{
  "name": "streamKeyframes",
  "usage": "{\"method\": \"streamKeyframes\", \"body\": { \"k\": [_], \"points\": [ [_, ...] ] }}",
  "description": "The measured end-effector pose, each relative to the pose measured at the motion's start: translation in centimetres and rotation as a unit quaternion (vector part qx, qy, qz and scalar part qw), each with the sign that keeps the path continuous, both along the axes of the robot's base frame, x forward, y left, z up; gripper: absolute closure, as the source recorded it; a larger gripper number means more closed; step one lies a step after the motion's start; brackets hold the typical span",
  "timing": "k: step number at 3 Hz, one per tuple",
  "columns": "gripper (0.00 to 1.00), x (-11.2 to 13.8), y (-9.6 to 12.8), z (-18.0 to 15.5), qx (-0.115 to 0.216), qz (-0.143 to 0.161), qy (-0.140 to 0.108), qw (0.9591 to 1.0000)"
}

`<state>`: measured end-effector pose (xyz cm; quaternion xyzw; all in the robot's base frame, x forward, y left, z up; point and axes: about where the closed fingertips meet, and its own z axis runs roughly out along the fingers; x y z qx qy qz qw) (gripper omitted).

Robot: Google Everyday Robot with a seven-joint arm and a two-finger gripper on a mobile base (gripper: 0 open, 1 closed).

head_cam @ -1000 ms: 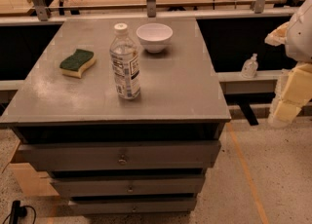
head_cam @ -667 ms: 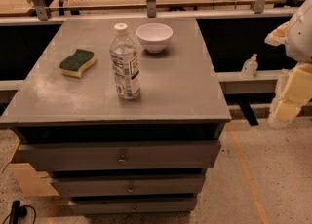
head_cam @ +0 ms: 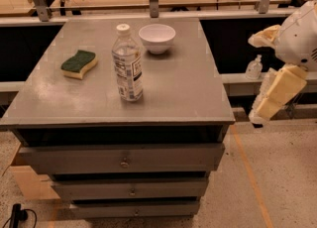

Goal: Place blue plastic bottle into white bowl

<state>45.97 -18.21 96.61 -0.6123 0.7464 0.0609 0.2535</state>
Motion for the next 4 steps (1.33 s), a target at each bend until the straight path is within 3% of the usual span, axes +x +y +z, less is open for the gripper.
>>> {"method": "streamKeyframes", "body": {
  "k": [1, 2, 3, 4],
  "points": [
    [0.00, 1.8, 3.4, -1.4, 0.112, 0.038, -0.010, 0.9930],
    [0.00, 2.6, 7.9, -2.9, 0.236, 0.048, -0.007, 0.9706],
    [0.00, 2.3, 10.5, -1.0, 0.282, 0.058, -0.005, 0.9576],
    [0.00, 2.3, 10.5, -1.0, 0.282, 0.058, -0.005, 0.9575]
  ]
}}
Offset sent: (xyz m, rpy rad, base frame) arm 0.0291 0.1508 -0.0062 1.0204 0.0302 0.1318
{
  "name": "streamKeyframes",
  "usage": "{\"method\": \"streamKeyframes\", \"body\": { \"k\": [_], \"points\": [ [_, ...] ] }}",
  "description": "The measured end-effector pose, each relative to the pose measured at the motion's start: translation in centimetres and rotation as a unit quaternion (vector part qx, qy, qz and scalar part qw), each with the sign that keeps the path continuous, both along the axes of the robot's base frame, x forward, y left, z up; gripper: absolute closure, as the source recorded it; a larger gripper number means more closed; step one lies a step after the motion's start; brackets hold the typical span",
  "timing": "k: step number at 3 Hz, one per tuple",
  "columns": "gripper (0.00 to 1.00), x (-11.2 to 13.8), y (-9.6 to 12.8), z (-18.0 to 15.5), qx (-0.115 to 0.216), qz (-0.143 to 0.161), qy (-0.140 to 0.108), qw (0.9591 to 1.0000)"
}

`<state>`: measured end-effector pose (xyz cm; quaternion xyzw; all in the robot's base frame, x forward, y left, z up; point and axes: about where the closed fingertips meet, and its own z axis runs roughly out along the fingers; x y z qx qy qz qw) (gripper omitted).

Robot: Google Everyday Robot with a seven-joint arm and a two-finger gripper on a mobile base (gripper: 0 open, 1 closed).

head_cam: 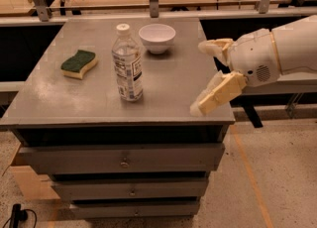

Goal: Place blue plastic bottle into white bowl

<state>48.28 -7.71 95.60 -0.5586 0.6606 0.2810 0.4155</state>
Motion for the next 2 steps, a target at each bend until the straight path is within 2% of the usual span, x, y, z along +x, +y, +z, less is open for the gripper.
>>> {"method": "streamKeyframes", "body": {
  "k": [1, 2],
  "points": [
    [0.00, 1.1, 1.2, -0.4, 0.028, -0.023, -0.005, 0.9993],
    [0.00, 3.0, 5.1, -1.6, 0.093, -0.050, -0.002, 0.9944]
  ]
}}
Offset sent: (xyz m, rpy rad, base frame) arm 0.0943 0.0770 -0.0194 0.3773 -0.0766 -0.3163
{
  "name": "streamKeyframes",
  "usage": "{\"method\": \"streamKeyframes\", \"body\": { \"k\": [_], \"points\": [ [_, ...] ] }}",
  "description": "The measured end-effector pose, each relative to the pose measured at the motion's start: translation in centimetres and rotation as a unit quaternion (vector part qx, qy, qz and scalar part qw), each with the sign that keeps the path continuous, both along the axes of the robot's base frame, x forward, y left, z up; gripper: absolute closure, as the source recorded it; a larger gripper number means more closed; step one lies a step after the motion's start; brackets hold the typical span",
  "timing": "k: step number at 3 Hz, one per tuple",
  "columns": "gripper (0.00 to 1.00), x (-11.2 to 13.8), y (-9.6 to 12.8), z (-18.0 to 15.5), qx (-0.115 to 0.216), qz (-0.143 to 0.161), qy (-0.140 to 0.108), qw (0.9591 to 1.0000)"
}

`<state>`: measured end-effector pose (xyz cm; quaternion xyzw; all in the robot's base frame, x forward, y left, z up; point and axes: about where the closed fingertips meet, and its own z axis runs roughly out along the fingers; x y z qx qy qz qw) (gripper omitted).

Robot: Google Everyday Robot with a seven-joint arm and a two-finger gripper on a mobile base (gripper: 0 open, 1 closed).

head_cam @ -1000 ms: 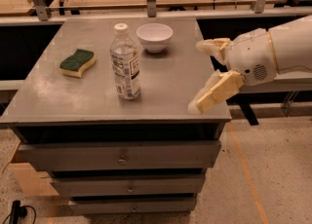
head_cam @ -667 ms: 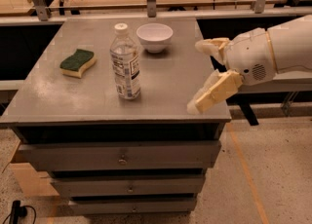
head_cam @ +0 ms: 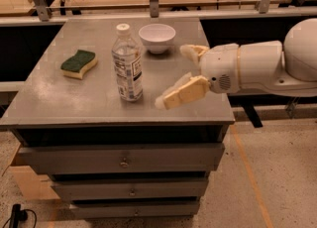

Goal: Place blue plastic bottle into white bowl

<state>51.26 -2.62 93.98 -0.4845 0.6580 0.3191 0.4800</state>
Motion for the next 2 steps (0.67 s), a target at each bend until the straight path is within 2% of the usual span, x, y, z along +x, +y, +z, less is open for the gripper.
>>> {"method": "streamKeyframes", "body": {
  "k": [1, 2],
  "points": [
    [0.00, 3.1, 3.5, -0.5, 0.045, -0.024, -0.007, 0.9987],
    [0.02, 7.0, 7.0, -0.9, 0.083, -0.049, -0.026, 0.9950]
  ]
}}
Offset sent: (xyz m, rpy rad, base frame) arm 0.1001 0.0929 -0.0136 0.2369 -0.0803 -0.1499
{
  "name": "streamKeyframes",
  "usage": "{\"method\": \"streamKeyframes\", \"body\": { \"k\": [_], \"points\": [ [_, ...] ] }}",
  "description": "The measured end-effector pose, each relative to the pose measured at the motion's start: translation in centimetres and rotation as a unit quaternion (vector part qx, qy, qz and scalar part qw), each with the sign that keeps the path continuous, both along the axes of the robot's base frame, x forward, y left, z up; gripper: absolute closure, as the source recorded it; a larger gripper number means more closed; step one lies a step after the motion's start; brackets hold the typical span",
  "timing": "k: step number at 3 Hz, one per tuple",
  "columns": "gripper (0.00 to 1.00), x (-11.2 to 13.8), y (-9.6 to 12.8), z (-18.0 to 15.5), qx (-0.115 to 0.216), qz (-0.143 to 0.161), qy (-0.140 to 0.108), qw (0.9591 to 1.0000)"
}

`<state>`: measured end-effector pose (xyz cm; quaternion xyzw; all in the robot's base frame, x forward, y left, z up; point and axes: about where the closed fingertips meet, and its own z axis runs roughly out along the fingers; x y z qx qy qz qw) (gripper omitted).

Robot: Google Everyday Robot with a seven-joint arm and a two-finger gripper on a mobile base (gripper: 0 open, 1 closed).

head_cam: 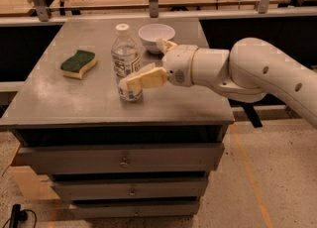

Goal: Place blue plastic bottle into white bowl

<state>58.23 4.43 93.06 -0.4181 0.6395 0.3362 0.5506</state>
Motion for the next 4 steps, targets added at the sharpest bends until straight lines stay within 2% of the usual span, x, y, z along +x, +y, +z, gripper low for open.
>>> {"method": "streamKeyframes", "body": {
  "k": [1, 2, 3, 4],
  "points": [
    [0.25, 2.4, 0.3, -0.7, 0.002, -0.018, -0.007, 0.9998],
    [0.47, 3.4, 1.6, -1.1, -0.001, -0.006, -0.001, 1.0000],
    [0.71, 4.3, 1.9, -0.7, 0.008, 0.006, 0.003, 0.9999],
    [0.93, 5.8, 1.0, 0.7, 0.004, -0.003, -0.013, 0.9999]
  ]
}}
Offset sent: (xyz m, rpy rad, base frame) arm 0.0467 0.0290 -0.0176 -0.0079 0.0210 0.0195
